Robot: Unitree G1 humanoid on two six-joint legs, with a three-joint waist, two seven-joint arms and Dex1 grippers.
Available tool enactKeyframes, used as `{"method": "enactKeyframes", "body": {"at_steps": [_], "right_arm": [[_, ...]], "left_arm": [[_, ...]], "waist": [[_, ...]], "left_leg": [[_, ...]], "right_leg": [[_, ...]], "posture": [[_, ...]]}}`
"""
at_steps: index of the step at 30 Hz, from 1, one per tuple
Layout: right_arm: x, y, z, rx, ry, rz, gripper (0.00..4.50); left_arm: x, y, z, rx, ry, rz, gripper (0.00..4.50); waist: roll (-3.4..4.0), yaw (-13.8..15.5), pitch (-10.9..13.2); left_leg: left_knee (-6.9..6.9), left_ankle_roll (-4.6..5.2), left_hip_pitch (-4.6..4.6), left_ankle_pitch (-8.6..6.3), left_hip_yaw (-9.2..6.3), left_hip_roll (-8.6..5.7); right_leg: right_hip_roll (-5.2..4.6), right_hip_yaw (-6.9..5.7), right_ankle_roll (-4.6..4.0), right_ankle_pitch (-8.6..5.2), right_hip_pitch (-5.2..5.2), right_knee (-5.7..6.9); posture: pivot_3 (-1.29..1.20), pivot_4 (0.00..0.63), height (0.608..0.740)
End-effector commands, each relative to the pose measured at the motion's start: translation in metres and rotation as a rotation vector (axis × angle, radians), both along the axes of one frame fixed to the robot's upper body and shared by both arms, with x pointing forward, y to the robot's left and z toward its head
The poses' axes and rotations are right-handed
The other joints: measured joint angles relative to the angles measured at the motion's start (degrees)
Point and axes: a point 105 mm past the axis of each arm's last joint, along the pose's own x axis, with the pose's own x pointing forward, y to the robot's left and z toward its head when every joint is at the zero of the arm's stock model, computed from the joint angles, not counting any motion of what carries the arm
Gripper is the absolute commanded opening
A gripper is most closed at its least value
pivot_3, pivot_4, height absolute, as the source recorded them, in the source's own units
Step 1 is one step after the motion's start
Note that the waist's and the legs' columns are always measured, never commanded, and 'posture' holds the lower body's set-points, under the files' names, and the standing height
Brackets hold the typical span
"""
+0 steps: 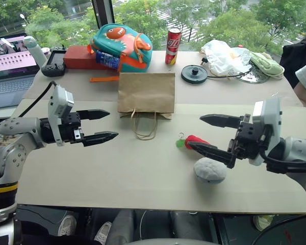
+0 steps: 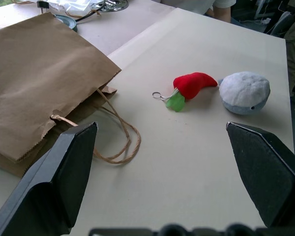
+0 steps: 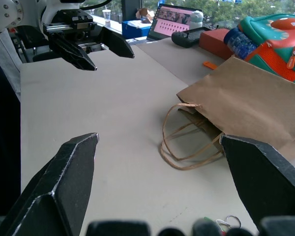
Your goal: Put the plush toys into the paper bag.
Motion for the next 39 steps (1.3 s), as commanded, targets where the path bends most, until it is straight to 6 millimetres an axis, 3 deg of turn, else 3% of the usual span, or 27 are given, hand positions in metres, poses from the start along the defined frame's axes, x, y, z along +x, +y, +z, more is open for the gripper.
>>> {"method": "enactKeyframes", "body": {"at_steps": [1,4,8,11,15,24,39], "right_arm": [[-0.002,0.001,0.006,-0.003,-0.046,0.000,4.41],[-0.003,0.000,0.005,-0.004,-0.040,-0.020,4.41],[-0.003,0.004,0.004,0.001,-0.042,-0.028,4.41],[-0.004,0.007,0.004,0.003,-0.049,-0.031,4.41],[-0.004,0.010,0.005,0.011,-0.057,-0.049,4.41],[-0.006,0.012,0.006,0.032,-0.072,-0.099,4.41],[-0.007,0.015,0.002,0.050,-0.061,-0.129,4.41]], "left_arm": [[-0.001,0.000,0.004,0.054,-0.062,-0.015,4.50],[0.013,0.004,-0.019,0.238,-0.169,-0.046,4.50],[0.054,0.009,-0.042,0.506,-0.449,-0.041,4.50],[0.079,0.006,-0.050,0.649,-0.652,-0.073,4.50],[0.103,-0.011,-0.049,0.689,-0.852,-0.083,4.50],[0.123,-0.039,-0.060,0.756,-1.061,-0.107,4.50],[0.134,-0.064,-0.050,0.704,-1.164,-0.059,4.50]], "waist": [[0.00,0.00,0.00],[0.01,0.13,0.00],[0.01,0.52,-0.01],[0.00,1.40,0.00],[-0.01,1.69,-0.01],[-0.02,1.38,-0.01],[-0.03,1.47,-0.01]], "left_leg": [[0.00,0.00,0.00,0.00,0.00,0.00],[0.00,0.00,0.02,0.00,0.01,-0.01],[0.00,0.00,0.04,0.00,0.06,-0.03],[0.05,0.00,-0.03,0.01,0.06,-0.05],[0.08,0.04,-0.23,-0.02,0.05,-0.10],[0.13,0.15,-0.41,-0.08,-0.05,-0.13],[0.20,0.14,-0.37,-0.08,-0.06,-0.16]], "right_leg": [[0.00,0.00,0.00,0.00,0.00,0.00],[-0.01,0.00,-0.02,0.01,0.01,0.00],[-0.01,0.02,-0.47,0.25,0.01,-0.02],[0.00,0.01,-0.50,0.27,0.01,-0.09],[-0.05,0.00,-0.47,0.29,-0.05,-0.21],[-0.05,-0.08,-0.44,0.31,-0.12,-0.13],[-0.05,-0.11,-0.41,0.30,-0.08,-0.01]], "posture": [[0.00,0.150,0.739],[0.00,0.150,0.739],[0.00,0.150,0.739],[0.00,0.150,0.739],[0.00,0.150,0.739],[0.00,0.150,0.739],[0.00,0.150,0.739]]}}
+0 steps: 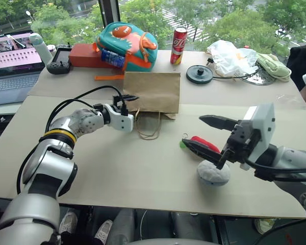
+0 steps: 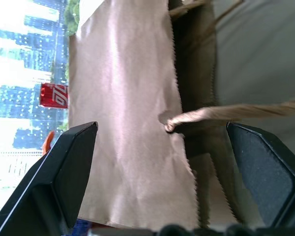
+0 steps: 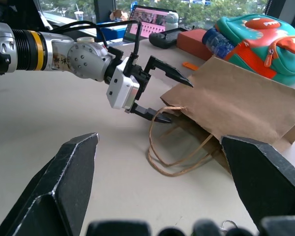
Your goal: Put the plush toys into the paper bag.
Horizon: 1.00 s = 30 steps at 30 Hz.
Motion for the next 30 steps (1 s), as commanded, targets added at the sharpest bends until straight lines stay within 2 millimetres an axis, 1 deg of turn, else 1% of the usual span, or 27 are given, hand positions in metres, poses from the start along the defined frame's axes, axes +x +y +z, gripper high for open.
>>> {"method": "enactKeyframes", "body": {"at_steps": [1,2,5,9,10,11,13,15,24,27,30], "right_arm": [[-0.005,0.005,0.008,0.018,-0.040,0.024,4.41],[-0.005,0.004,0.008,0.017,-0.040,0.023,4.41],[-0.005,0.004,0.008,0.017,-0.041,0.023,4.50],[-0.005,0.005,0.008,0.017,-0.041,0.024,4.50],[-0.005,0.005,0.008,0.018,-0.040,0.024,4.50],[-0.005,0.005,0.008,0.019,-0.040,0.024,4.50],[-0.006,0.005,0.008,0.018,-0.040,0.024,4.50],[-0.006,0.005,0.008,0.018,-0.040,0.024,4.50],[-0.005,0.004,0.009,0.018,-0.045,0.011,4.50],[-0.004,0.004,0.009,0.019,-0.048,0.011,4.50],[-0.003,0.006,0.010,0.020,-0.056,0.009,4.50]], "left_arm": [[0.001,-0.004,0.011,-0.017,-0.034,-0.018,4.50],[0.001,-0.004,0.011,-0.016,-0.033,-0.020,4.50],[0.001,-0.003,0.008,-0.012,-0.022,-0.014,3.74],[0.001,-0.003,0.007,-0.012,-0.016,-0.014,2.25],[0.000,-0.004,0.006,-0.012,-0.016,-0.017,1.82],[0.000,-0.004,0.006,-0.012,-0.016,-0.018,1.56],[-0.001,-0.006,0.005,-0.014,-0.012,-0.025,0.67],[-0.001,-0.008,0.002,-0.012,-0.011,-0.031,0.01],[0.000,-0.007,0.004,-0.019,-0.011,-0.025,0.01],[-0.001,-0.005,0.010,-0.037,-0.004,-0.026,0.01],[-0.002,-0.002,0.025,-0.092,0.029,-0.034,0.01]], "waist": [[0.00,0.00,0.00],[0.00,0.00,0.00],[0.00,0.02,0.00],[0.00,0.07,0.00],[0.00,0.06,0.00],[0.00,0.06,0.00],[0.00,0.05,0.00],[0.00,0.08,0.00],[0.00,0.04,0.00],[0.00,0.04,0.00],[0.00,-0.01,0.00]], "left_leg": [[0.00,0.00,0.00,0.00,0.00,0.00],[0.00,0.00,0.00,0.00,0.00,0.00],[0.00,0.00,0.01,0.00,-0.01,0.00],[0.00,0.00,0.00,0.00,-0.01,-0.01],[0.01,0.00,0.00,0.00,-0.01,-0.01],[0.00,0.00,0.00,0.00,-0.01,-0.01],[0.00,0.00,0.00,0.00,-0.01,-0.01],[0.01,0.00,0.01,0.00,-0.01,-0.01],[0.01,0.00,0.03,0.00,-0.01,-0.01],[0.01,0.00,0.03,0.00,-0.01,-0.01],[0.01,0.00,0.03,0.00,-0.01,-0.01]], "right_leg": [[0.00,0.00,0.00,0.00,0.00,0.00],[0.00,0.00,0.00,0.00,0.00,0.00],[0.00,0.00,0.00,0.00,0.00,0.01],[0.00,0.00,0.00,0.00,0.00,0.01],[0.00,-0.01,0.00,0.00,0.00,0.02],[0.00,-0.01,0.00,0.00,0.00,0.02],[0.00,-0.01,0.00,0.00,0.01,0.02],[0.00,-0.01,0.00,0.00,0.00,0.02],[0.00,0.00,0.00,0.00,0.01,0.05],[0.00,0.00,0.00,0.00,0.01,0.06],[0.00,-0.01,0.00,0.00,0.01,0.08]], "posture": [[0.00,0.150,0.739],[0.00,0.150,0.739],[0.00,0.150,0.739],[0.00,0.150,0.739],[0.00,0.150,0.739],[0.00,0.150,0.739],[0.00,0.150,0.739],[0.00,0.150,0.739],[0.00,0.150,0.739],[0.00,0.150,0.739],[0.00,0.150,0.739]]}}
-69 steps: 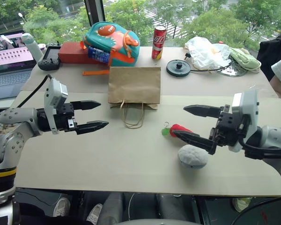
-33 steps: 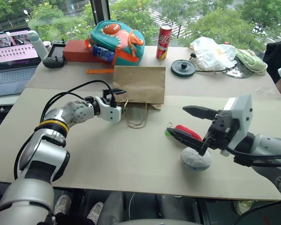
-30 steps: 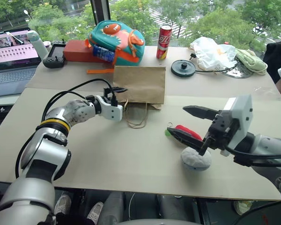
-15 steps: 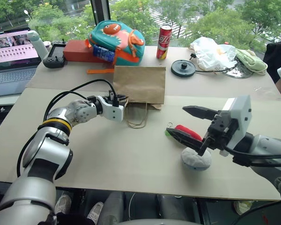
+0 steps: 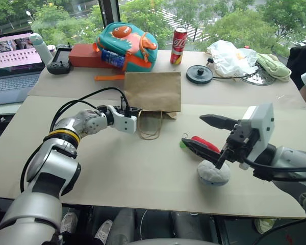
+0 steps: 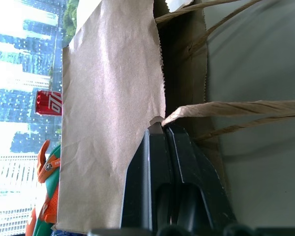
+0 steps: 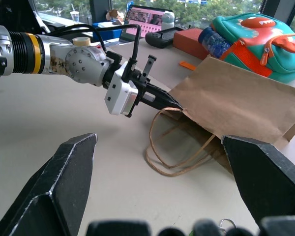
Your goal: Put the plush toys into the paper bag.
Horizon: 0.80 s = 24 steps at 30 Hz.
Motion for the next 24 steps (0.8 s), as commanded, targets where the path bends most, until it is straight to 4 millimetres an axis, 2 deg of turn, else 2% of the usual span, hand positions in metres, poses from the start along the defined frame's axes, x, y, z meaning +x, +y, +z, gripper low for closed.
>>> {"method": "enactKeyframes", "body": {"at_steps": [1,4,10,14,19,24], "right_arm": [[-0.005,0.005,0.011,0.019,-0.061,0.020,4.50],[-0.005,0.006,0.010,0.017,-0.055,0.020,4.50],[-0.002,0.010,-0.003,-0.005,-0.020,0.006,4.50],[0.016,-0.001,-0.020,-0.044,0.034,-0.108,4.50],[0.053,-0.029,-0.046,-0.098,0.112,-0.366,4.50],[0.063,-0.035,-0.069,-0.154,0.170,-0.435,4.50]], "left_arm": [[-0.001,0.003,0.036,-0.097,-0.005,-0.025,0.01],[-0.002,0.007,0.050,-0.124,0.075,-0.028,0.01],[-0.008,0.014,0.078,-0.261,0.364,0.005,0.01],[-0.016,0.018,0.091,-0.298,0.513,0.029,0.01],[-0.020,0.018,0.089,-0.318,0.580,0.064,0.01],[-0.024,0.015,0.085,-0.343,0.627,0.073,0.01]], "waist": [[0.00,-0.04,0.00],[0.01,-0.05,0.00],[0.02,-0.53,-0.01],[0.02,-1.28,-0.01],[0.02,-1.52,-0.01],[0.03,-1.70,-0.01]], "left_leg": [[0.00,0.00,0.00,0.00,0.00,0.00],[0.00,0.00,0.02,0.01,0.00,0.01],[0.00,0.00,0.04,0.01,-0.02,0.04],[0.02,0.00,0.05,0.01,-0.07,0.05],[0.05,-0.02,0.21,0.03,-0.04,0.05],[-0.01,-0.02,0.25,0.03,-0.03,0.09]], "right_leg": [[0.00,0.00,0.00,0.00,0.00,0.01],[0.00,0.00,-0.01,0.00,0.00,0.02],[0.03,-0.01,-0.01,0.00,0.01,0.06],[0.05,-0.02,-0.01,0.00,0.01,0.06],[0.06,0.02,0.00,0.00,0.09,0.09],[0.12,0.05,-0.01,-0.01,0.05,0.12]], "posture": [[0.00,0.150,0.739],[0.00,0.150,0.739],[0.00,0.150,0.739],[0.00,0.150,0.739],[0.00,0.150,0.739],[0.00,0.150,0.739]]}}
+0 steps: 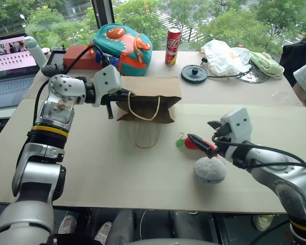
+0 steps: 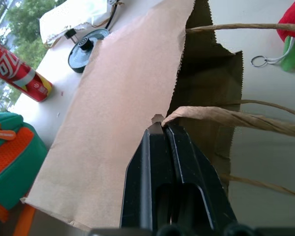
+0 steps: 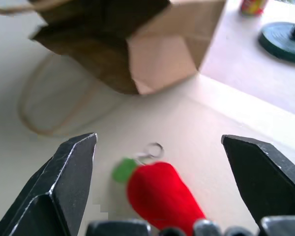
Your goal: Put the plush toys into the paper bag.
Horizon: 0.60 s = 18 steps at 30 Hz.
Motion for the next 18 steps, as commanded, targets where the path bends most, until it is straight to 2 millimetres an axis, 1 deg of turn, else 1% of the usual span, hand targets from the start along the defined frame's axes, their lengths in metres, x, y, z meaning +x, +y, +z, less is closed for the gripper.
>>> {"method": "enactKeyframes", "body": {"at_steps": [1,4,6,9,10,12,13,15,17,18], "right_arm": [[0.008,-0.004,-0.003,-0.047,-0.013,-0.056,4.50],[0.012,-0.004,0.000,-0.038,-0.035,-0.073,4.50],[0.013,0.004,0.007,0.003,-0.051,-0.050,4.50],[0.012,0.036,0.008,0.072,-0.041,0.035,4.50],[0.013,0.042,0.008,0.083,-0.038,0.048,4.50],[0.017,0.054,0.009,0.107,-0.039,0.053,4.00],[0.018,0.062,0.011,0.118,-0.043,0.066,3.83],[0.019,0.078,0.013,0.149,-0.040,0.088,3.04],[0.020,0.089,0.014,0.162,-0.037,0.109,2.46],[0.021,0.094,0.013,0.163,-0.035,0.113,2.03]], "left_arm": [[-0.004,-0.003,0.015,-0.033,-0.027,-0.004,0.01],[-0.004,-0.004,0.014,-0.030,-0.023,-0.001,0.01],[-0.004,-0.005,0.013,-0.031,-0.019,0.000,0.01],[-0.004,-0.009,0.016,-0.048,-0.015,-0.004,0.01],[-0.004,-0.010,0.017,-0.055,-0.013,-0.005,0.01],[-0.004,-0.013,0.019,-0.062,-0.011,-0.009,0.00],[-0.004,-0.014,0.021,-0.066,-0.011,-0.010,0.00],[-0.005,-0.016,0.022,-0.058,-0.021,-0.020,0.00],[-0.006,-0.016,0.022,-0.058,-0.018,-0.020,0.00],[-0.006,-0.016,0.022,-0.061,-0.016,-0.019,0.00]], "waist": [[0.00,0.05,0.00],[0.00,0.16,0.00],[0.00,0.17,0.00],[0.00,0.04,0.00],[0.00,-0.05,0.00],[0.00,-0.04,0.00],[0.00,-0.03,0.00],[0.01,0.03,0.00],[0.01,0.06,0.00],[0.01,0.06,-0.01]], "left_leg": [[-0.01,0.00,-0.03,0.00,-0.01,0.00],[0.01,0.00,-0.07,0.00,0.00,-0.02],[0.02,0.00,-0.06,0.00,0.00,-0.03],[0.02,0.00,-0.03,0.00,-0.02,0.00],[0.02,0.00,-0.03,0.00,-0.01,0.00],[0.01,0.00,-0.02,0.00,-0.01,0.02],[0.00,0.00,-0.03,0.00,-0.02,0.02],[0.00,0.00,-0.06,0.00,-0.03,0.01],[0.01,0.00,-0.06,0.00,-0.04,0.02],[0.01,0.00,-0.07,0.00,-0.04,0.00]], "right_leg": [[0.01,-0.01,0.00,0.00,-0.02,-0.01],[-0.01,0.01,0.00,0.00,-0.02,-0.02],[-0.01,0.02,0.00,0.00,-0.01,-0.03],[0.01,0.00,0.00,0.00,-0.01,-0.02],[0.01,0.00,0.00,0.00,-0.01,0.00],[0.04,0.01,0.00,0.00,-0.02,0.01],[0.04,0.00,0.00,0.00,-0.02,0.01],[0.03,0.00,-0.01,0.00,-0.05,0.00],[0.03,-0.02,-0.01,0.01,-0.05,0.00],[0.02,-0.01,-0.01,0.01,-0.06,0.01]], "posture": [[0.00,0.150,0.739],[0.00,0.150,0.739],[0.00,0.150,0.739],[0.00,0.150,0.739],[0.00,0.150,0.739],[0.00,0.150,0.739],[0.00,0.150,0.739],[0.00,0.150,0.739],[0.00,0.150,0.739],[0.00,0.150,0.739]]}}
